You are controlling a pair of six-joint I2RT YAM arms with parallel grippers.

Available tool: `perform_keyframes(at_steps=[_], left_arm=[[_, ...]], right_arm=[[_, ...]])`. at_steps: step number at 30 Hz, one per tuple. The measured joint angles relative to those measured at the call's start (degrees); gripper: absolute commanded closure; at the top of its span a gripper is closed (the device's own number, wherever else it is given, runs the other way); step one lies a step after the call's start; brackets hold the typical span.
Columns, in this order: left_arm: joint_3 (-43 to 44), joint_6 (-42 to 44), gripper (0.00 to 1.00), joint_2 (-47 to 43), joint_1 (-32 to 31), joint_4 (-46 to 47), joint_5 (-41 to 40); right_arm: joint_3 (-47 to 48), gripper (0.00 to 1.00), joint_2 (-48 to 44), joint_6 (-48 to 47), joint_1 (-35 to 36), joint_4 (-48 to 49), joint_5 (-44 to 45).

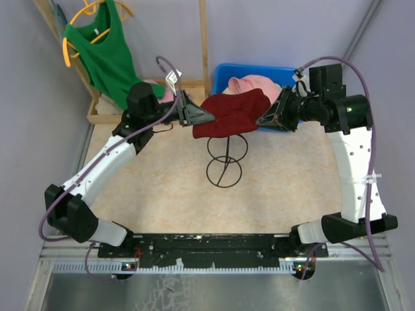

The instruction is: Stack the hats

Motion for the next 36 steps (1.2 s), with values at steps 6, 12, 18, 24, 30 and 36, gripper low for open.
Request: perform_keyframes(at_steps=[6,12,18,24,30,36], left_arm=[[-1.18,-1.9,1.0,-0.22,-0.09,0.68,-0.24],[2.25,-4.52,1.0,1.22,-1.07,1.79,-0.44],[3.08,-6.78,1.0,1.36,-4.76,1.68,-0.9],[2.4,-6.1,1.0,-0.11,-6.43,-0.28,-2.25],[0.04,-2.32,1.0,-1.97,-6.23,-1.22,-4.5],[-6.29,1.49,1.0,-1.99,-3.82,-1.27,-6.36]], right_arm=[[-0.81,0.89,-0.13,0.42,0.0,0.81,0.37],[16.28,0.86,5.53,0.09,0.0,-2.64,1.03],[19.82,0.84,4.79,-0.2,0.0,-7.23,1.07],[3.65,0.83,-3.67,1.07,0.0,-5.79,1.05],[-7.58,0.83,-7.69,2.69,0.0,-0.81,1.05],[-12.41,0.83,-7.69,3.23,0.0,5.4,1.25]])
